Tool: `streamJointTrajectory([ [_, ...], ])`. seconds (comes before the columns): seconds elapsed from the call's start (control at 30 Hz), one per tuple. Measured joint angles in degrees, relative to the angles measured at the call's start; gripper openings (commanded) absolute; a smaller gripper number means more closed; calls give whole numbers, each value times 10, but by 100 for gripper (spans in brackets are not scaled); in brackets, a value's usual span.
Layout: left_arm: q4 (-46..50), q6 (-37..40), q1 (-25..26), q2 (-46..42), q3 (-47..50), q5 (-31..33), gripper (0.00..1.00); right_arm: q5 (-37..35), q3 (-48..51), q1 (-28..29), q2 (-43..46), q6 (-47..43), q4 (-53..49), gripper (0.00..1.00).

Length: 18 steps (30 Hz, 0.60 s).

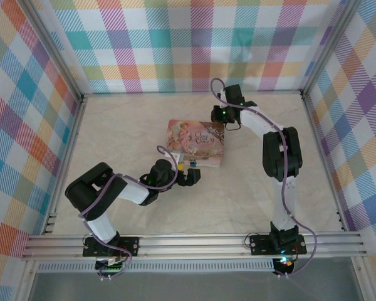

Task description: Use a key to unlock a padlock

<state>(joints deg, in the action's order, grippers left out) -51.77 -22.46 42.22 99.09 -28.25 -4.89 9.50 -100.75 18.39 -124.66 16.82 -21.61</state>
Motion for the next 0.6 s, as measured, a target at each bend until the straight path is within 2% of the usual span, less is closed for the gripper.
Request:
streamJointTrajectory([
  [0.4,-89,43,16,92,-37,4,99,-1,0,13,-3,-23,3,0],
  [0.6,-116,37,15,116,-55,-57,96,-1,11,17,-3,-28,25,0],
])
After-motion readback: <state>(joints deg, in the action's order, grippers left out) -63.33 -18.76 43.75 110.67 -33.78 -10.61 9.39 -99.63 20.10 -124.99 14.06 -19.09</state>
